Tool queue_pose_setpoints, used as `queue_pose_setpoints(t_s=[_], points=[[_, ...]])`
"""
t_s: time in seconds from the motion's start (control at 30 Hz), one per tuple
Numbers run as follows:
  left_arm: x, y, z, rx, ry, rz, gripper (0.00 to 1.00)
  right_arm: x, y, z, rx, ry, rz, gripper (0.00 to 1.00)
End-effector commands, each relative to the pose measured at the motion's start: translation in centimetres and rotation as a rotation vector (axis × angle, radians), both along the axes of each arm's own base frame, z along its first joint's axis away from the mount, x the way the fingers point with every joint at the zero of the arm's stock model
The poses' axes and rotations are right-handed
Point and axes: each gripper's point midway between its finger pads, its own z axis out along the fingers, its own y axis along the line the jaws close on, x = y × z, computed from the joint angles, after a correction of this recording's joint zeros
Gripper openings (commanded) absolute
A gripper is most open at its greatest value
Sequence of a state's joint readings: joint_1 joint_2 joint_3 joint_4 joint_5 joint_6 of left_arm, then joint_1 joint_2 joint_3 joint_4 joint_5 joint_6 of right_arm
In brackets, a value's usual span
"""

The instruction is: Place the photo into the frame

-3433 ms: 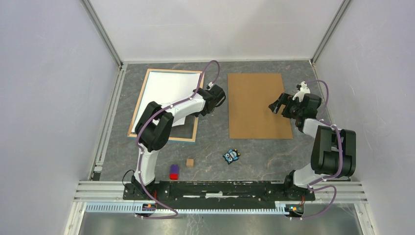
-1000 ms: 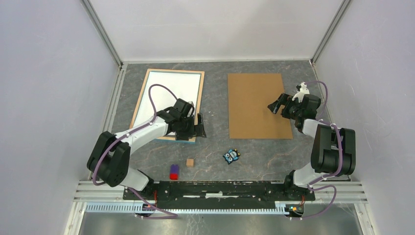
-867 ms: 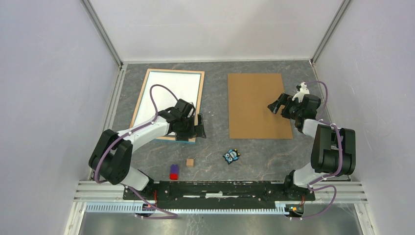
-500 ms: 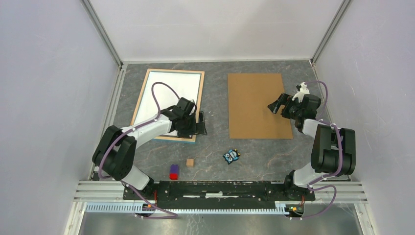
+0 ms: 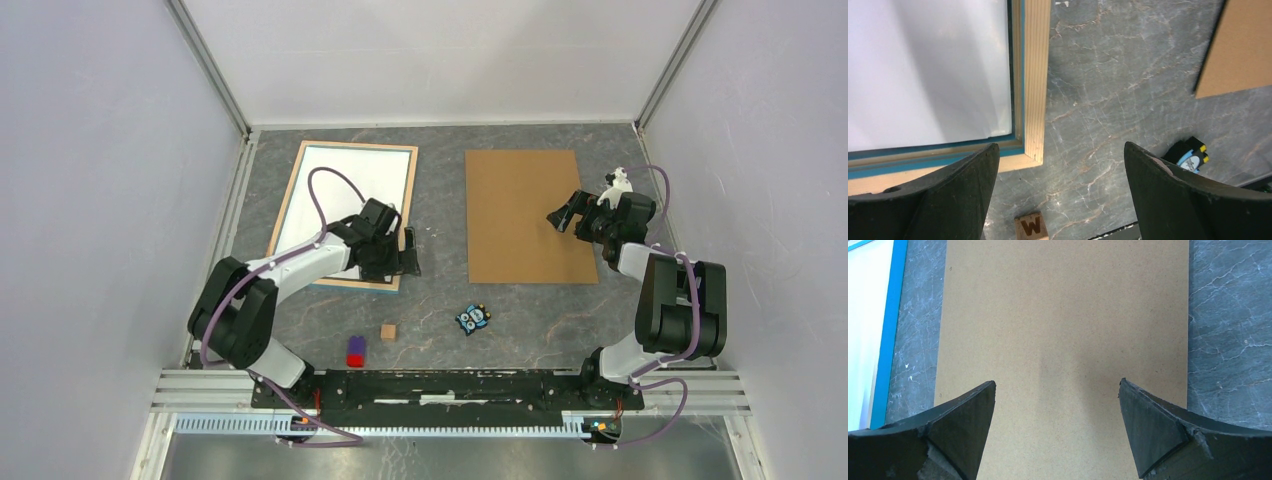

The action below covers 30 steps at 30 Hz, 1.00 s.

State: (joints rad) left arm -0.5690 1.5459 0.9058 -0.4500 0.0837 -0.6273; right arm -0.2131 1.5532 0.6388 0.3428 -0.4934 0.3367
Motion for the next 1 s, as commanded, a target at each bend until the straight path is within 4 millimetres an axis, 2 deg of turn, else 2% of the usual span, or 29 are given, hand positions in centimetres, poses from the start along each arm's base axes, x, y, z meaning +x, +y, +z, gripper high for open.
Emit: queue_pose_setpoints(t_s=[0.0, 0.13, 0.27, 0.4, 0.5, 0.67, 0.83, 0.97], points=[[0.5, -1.0, 3.5, -0.06, -0.065, -0.042, 1.0, 0.3, 0.1, 0.3, 0.001, -0.026, 0.004, 0.98], [1.8, -1.4, 4.2, -0.061, -0.106, -0.035, 1.0, 0.3, 0.0, 0.2, -0.001, -0.022, 0.001, 0.98], [3.7, -2.9, 4.4, -0.086, -0.121, -0.03, 1.0, 0.3, 0.0, 0.4, -0.005, -0.025, 0.001, 0.98], [5.2, -3.6, 3.3, -0.082, -0.112, -0.003, 1.0, 0.3, 0.0, 0.4, -0.009, -0.024, 0.001, 0.98], [5.9, -3.6, 1.7, -0.048, -0.092, 0.022, 1.0, 0.4, -0.1, 0.5, -0.01, -0.026, 0.0, 0.98], [5.4, -4.3, -0.4, -0.021, -0.044, -0.011, 1.0, 0.3, 0.0, 0.6, -0.003, -0.029, 0.002, 0.98], [4.0, -7.1, 0.7, -0.004, -0.081, -0.082, 1.0, 0.4, 0.1, 0.6, -0.003, -0.034, 0.003, 0.98], [3.9, -7.7, 1.7, -0.009, -0.103, -0.095, 1.0, 0.3, 0.1, 0.6, -0.003, -0.031, 0.003, 0.98]])
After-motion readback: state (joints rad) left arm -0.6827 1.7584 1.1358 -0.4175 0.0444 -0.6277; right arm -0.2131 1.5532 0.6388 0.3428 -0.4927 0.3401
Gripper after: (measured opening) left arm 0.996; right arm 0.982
